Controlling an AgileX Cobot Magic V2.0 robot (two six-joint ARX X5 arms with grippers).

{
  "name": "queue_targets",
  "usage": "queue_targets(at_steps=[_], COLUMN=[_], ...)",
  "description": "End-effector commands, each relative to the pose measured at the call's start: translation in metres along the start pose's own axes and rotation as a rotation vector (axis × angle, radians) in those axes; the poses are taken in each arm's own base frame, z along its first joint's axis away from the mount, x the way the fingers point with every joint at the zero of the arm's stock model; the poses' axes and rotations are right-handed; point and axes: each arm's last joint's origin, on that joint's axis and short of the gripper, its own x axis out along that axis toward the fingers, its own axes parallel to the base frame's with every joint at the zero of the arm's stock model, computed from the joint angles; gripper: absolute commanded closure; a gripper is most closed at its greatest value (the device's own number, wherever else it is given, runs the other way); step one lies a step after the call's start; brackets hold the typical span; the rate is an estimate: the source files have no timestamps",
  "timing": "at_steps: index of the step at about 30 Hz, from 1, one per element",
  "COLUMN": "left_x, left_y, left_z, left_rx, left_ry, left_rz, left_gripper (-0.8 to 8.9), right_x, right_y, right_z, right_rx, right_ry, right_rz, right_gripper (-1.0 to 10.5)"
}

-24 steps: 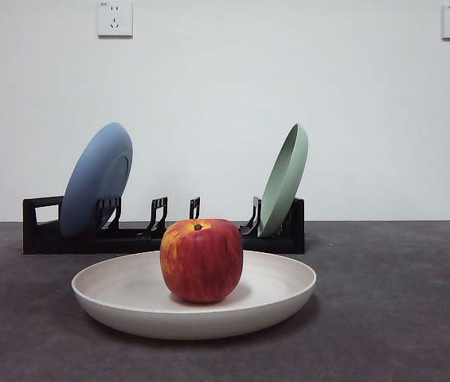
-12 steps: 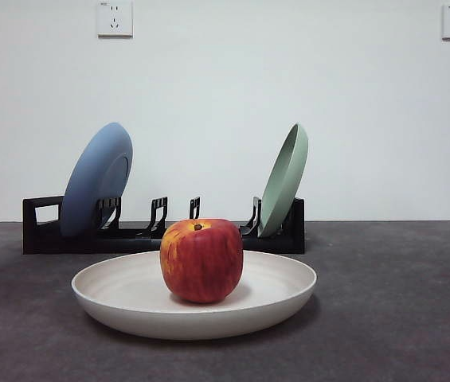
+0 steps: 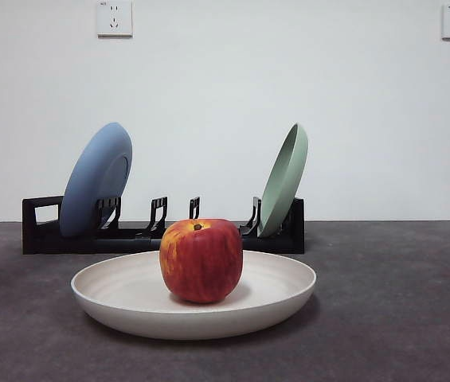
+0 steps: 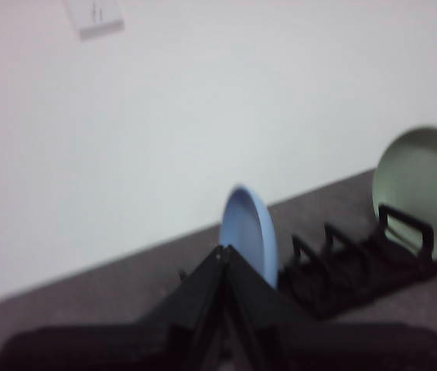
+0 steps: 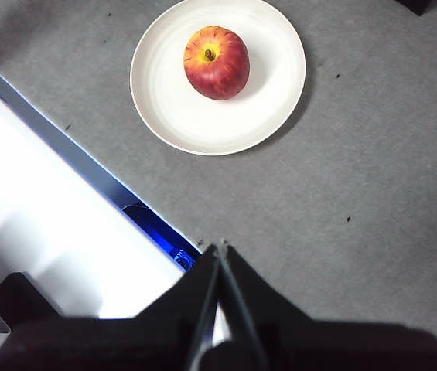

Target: Take the yellow plate from the plate rack,put the plate on the table,take the apple from the table,put the apple in the plate

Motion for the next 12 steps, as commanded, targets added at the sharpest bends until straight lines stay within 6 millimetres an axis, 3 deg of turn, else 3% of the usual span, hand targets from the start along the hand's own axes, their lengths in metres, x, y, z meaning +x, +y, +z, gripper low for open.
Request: queue_targets(at_steps=[1,5,12], left_x=[0.001,0.0,-0.003], left_y=[-0.006,-0.013,-0.018], left_z=[-0.035,-0.069,-0.1], left_rx=[-0.087,-0.147,-0.204], left_ry=[0.028,0.068,0.105], left_rz=[0.001,0.003,0.023], left_gripper=[8.17,8.17,8.17], right_x=[0.001,0.001,0.001], right_y=[0.0,0.0,0.0], right_z=[-0.002,-0.002,-0.002], right_rx=[0.003,0.003,0.003], right_ry=[0.024,0.024,0.024], right_rz=[-0.006,-0.006,-0.006], right_gripper=[9.5,9.5,9.5])
